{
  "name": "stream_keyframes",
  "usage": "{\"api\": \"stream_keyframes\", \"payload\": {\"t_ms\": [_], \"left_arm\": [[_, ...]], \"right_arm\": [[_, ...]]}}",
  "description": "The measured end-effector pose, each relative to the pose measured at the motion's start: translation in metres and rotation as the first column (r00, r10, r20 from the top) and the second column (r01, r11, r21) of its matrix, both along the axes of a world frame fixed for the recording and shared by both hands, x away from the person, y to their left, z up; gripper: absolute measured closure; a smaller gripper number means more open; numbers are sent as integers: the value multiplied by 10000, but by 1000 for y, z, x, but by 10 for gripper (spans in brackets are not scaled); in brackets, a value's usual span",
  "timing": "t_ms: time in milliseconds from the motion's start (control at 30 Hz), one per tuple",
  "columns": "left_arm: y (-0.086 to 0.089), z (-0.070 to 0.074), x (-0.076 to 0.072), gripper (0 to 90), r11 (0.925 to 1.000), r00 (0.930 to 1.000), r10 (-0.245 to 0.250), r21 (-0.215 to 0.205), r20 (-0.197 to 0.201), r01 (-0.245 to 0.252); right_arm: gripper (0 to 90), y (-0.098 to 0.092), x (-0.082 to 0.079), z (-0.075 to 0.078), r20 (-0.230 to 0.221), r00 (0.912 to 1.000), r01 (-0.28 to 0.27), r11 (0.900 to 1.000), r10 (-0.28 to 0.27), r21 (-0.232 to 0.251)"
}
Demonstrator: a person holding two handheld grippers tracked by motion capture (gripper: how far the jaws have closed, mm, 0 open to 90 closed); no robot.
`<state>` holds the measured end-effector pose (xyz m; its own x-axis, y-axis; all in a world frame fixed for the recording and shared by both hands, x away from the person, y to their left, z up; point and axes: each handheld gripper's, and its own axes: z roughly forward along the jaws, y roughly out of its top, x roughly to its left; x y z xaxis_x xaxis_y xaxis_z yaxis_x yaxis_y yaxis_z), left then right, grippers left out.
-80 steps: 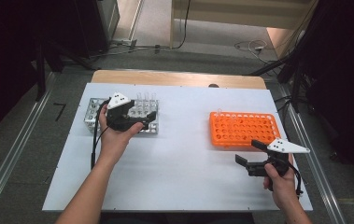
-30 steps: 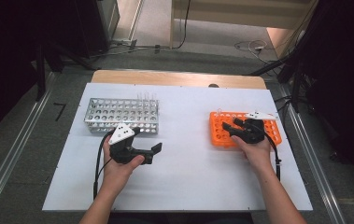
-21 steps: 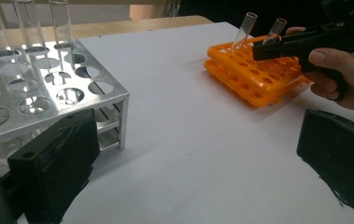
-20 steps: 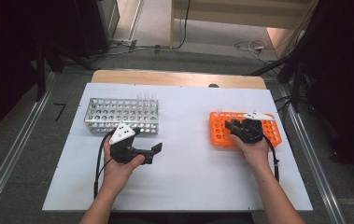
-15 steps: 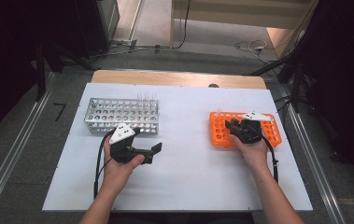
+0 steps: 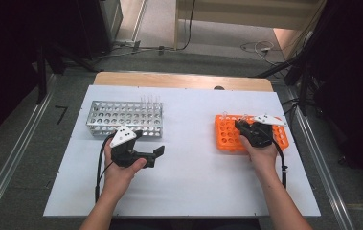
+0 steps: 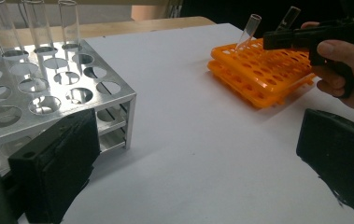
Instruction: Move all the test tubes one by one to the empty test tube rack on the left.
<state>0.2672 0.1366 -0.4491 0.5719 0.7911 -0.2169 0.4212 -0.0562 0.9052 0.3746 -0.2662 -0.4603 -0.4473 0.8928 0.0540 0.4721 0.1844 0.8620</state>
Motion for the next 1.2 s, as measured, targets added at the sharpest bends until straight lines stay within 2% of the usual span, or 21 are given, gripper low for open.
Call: {"api": "stream_keyframes", "payload": {"t_ms": [267, 367, 633, 733, 867, 900, 933, 1000, 1067, 1133, 1167, 1200], "left_arm": [[-1, 2, -1, 0, 10000, 10000, -25, 54, 51, 25], [-1, 3, -1, 0, 10000, 10000, -31, 63, 94, 30], [-3, 5, -2, 0, 9999, 9999, -107, 96, 133, 105], [-3, 6, -3, 0, 9999, 9998, -142, 77, 172, 141], [-4, 8, -3, 0, 9998, 9996, -193, 57, 219, 192], [-4, 8, -3, 0, 9998, 9995, -214, 44, 221, 213], [-4, 9, -3, 0, 9997, 9994, -229, 60, 241, 227], [-5, 9, -4, 0, 9997, 9994, -251, 35, 257, 251], [-6, 11, -5, 0, 9996, 9992, -281, 68, 296, 279], [-7, 11, -5, 0, 9995, 9991, -304, 37, 306, 303], [-7, 11, -5, 0, 9995, 9990, -309, 28, 313, 308], [-8, 12, -6, 0, 9994, 9989, -340, 60, 318, 338]], "right_arm": [[739, -5, -8, 19, 303, 9995, -94, 9994, 84, 332], [739, -2, -13, 24, 398, 9989, -262, 9993, 250, 283], [739, 12, -24, 28, 345, 9959, -846, 9961, 836, 268], [739, 16, -27, 29, 309, 9939, -1067, 9935, 1055, 405], [739, 33, -38, 32, 331, 9851, -1702, 9846, 1689, 411], [739, 33, -38, 32, 331, 9851, -1702, 9846, 1689, 411], [739, 41, -42, 32, 300, 9795, -2003, 9785, 1990, 489], [739, 44, -44, 33, 280, 9776, -2099, 9764, 2087, 510], [739, 54, -50, 33, 248, 9684, -2494, 9667, 2483, 570], [739, 57, -51, 33, 210, 9663, -2576, 9642, 2567, 636], [739, 64, -55, 33, 224, 9583, -2856, 9563, 2847, 632], [739, 64, -55, 33, 224, 9583, -2856, 9563, 2847, 632]]}}
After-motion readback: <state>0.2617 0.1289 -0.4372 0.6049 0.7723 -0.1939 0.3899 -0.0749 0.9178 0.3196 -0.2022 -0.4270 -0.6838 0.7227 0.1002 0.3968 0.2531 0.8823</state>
